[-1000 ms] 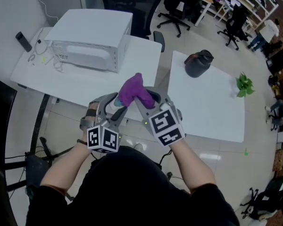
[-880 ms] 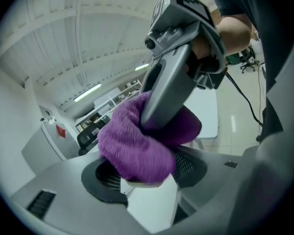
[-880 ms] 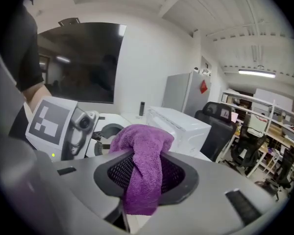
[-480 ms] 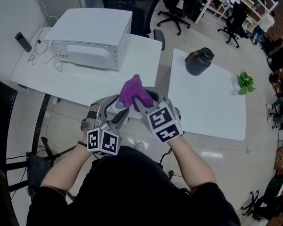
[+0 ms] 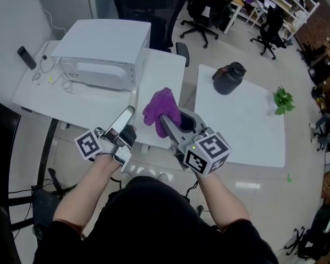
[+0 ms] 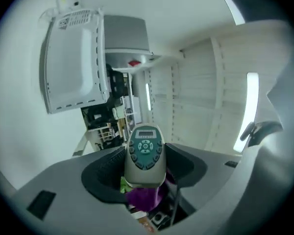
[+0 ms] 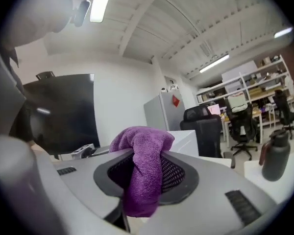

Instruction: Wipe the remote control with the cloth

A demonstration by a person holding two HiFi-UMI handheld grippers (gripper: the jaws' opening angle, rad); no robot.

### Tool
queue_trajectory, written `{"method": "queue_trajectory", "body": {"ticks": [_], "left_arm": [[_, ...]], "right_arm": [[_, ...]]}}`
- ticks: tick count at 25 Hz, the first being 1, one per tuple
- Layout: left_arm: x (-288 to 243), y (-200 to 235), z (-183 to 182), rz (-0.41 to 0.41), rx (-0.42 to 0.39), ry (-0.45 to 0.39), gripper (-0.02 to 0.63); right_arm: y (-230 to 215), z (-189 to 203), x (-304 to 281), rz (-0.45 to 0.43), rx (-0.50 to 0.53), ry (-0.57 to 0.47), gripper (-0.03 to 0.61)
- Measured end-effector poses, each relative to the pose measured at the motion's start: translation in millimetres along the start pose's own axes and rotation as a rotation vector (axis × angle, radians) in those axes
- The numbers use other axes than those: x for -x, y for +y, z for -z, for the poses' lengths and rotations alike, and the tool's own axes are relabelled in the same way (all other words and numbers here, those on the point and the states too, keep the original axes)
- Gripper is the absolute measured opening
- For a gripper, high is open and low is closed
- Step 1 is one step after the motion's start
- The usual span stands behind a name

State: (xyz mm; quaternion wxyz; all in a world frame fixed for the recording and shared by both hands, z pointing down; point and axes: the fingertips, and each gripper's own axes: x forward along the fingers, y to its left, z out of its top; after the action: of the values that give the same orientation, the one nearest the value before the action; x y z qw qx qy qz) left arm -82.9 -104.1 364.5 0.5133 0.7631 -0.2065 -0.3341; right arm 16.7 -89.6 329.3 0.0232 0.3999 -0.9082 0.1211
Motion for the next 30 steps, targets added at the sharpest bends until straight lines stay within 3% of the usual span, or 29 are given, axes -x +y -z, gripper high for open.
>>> {"method": "queue_trajectory", "body": {"ticks": [2, 5, 12, 17, 22, 25, 30], "left_arm": [[-4, -7, 0, 0.057, 0.048, -0.015, 0.247], [-11, -17, 12, 0.107, 0.077, 0.032, 0.247], [-5, -26, 56, 0.159, 0.091, 0.229, 0.247], [-4, -21, 52, 0.146, 0.089, 0.207, 0.247], [-8, -23, 21, 0.153, 0.083, 0.129, 0.247], [-10, -32, 29, 0.181, 0.087, 0.171, 0.247], [-1, -30, 63, 0.159, 0.050, 0.309, 0.247]], "right_arm": [[19, 17, -8, -0.088, -0.033, 0.040, 0.126], [38, 32, -17, -0.166, -0.037, 0.089, 0.127], [-2, 0, -16, -0.075, -0.030, 0.016, 0.126], [-14, -22, -5, -0.053, -0.031, -0.040, 0.126], [28, 13, -8, -0.203, -0.032, 0.042, 0.127], [41, 27, -11, -0.248, -0.040, 0.083, 0.127], [9, 7, -9, -0.154, -0.047, 0.034, 0.126]]}}
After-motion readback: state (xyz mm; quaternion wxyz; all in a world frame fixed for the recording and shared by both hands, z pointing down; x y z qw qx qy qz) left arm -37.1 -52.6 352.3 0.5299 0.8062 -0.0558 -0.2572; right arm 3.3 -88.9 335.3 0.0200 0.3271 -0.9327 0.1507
